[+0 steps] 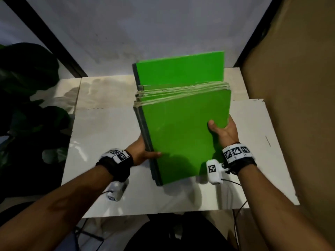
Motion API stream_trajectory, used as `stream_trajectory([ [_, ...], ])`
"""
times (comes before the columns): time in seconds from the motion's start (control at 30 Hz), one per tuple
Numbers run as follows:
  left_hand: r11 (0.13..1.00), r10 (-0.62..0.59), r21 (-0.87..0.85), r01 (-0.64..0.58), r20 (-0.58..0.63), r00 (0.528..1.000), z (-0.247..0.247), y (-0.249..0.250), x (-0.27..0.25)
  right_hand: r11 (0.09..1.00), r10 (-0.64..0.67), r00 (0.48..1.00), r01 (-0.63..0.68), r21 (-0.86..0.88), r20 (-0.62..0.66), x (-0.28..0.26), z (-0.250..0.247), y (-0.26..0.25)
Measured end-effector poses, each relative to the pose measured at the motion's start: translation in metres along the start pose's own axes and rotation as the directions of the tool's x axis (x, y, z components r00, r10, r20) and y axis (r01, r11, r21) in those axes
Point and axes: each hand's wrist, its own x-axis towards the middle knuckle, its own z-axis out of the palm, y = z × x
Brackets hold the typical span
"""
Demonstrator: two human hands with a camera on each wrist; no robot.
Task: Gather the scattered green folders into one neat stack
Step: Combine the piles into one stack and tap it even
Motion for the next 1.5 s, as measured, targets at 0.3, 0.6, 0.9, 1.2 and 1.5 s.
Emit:
stream_trajectory([
  [0.3, 0.889, -0.322, -0.310, 0.338, 0.103, 0.941, 0.135, 0.049, 0.062, 0.857, 0.378, 0.908, -0.417, -0.303, -0.181, 0.017, -0.130, 0.045],
  [0.6, 0.898, -0.436, 0.005, 0.441, 0.154, 0.887, 0.206, 0.044, 0.102, 0.733, 0.539, 0.798, -0.602, -0.316, -0.271, 0.023, -0.194, 0.097],
  [0.9, 0.854, -0.480, 0.257, 0.452, 0.058, 0.875, 0.202, 0.073, 0.106, 0.704, 0.531, 0.814, -0.578, -0.411, -0.235, 0.040, -0.194, 0.107],
  [1.2, 0.738, -0.411, 0.578, 0.349, -0.026, 0.911, 0.198, 0.077, 0.106, 0.597, 0.452, 0.866, -0.474, -0.647, -0.217, 0.043, -0.189, 0.098],
  [1.5, 0.858, -0.463, 0.191, 0.477, -0.113, 0.879, 0.169, 0.021, 0.047, 0.666, 0.362, 0.899, -0.434, -0.607, -0.246, 0.030, -0.192, 0.092],
])
